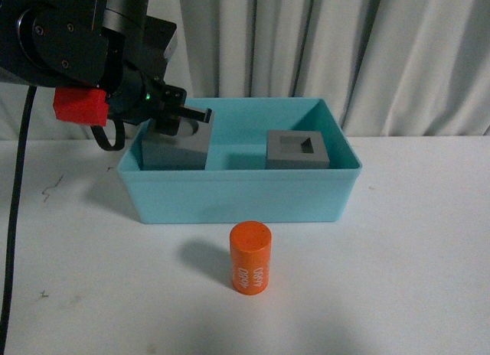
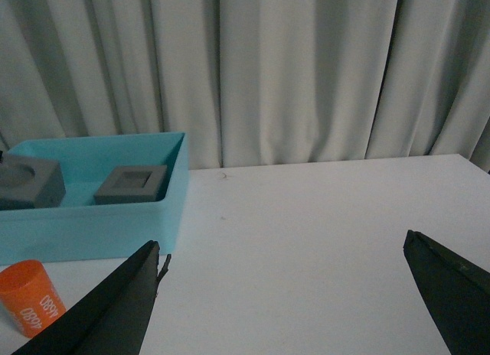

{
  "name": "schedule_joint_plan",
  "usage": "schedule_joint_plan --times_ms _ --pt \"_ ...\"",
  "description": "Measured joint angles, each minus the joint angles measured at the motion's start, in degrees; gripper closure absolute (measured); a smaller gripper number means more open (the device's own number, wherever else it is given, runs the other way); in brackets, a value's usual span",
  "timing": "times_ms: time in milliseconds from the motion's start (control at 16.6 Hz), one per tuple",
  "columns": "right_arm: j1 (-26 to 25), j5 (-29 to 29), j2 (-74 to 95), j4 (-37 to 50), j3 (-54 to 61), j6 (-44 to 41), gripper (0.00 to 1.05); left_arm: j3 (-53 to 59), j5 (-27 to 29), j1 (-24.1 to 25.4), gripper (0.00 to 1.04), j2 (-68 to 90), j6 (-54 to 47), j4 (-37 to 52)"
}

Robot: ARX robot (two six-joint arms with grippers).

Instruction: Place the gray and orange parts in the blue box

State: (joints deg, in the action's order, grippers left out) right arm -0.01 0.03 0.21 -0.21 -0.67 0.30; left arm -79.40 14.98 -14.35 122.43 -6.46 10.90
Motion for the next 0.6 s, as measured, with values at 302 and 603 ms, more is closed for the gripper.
schedule_joint_plan --times_ms 302,603 --pt "0.0 0.0 0.0 0.0 0.0 0.0 0.06 4.5 -2.4 0.7 0.13 -4.9 5.3 -2.1" --pt "0.0 0.0 0.0 0.0 0.0 0.0 0.06 27.0 -13.1 4.3 0.07 -37.2 18.4 -5.4"
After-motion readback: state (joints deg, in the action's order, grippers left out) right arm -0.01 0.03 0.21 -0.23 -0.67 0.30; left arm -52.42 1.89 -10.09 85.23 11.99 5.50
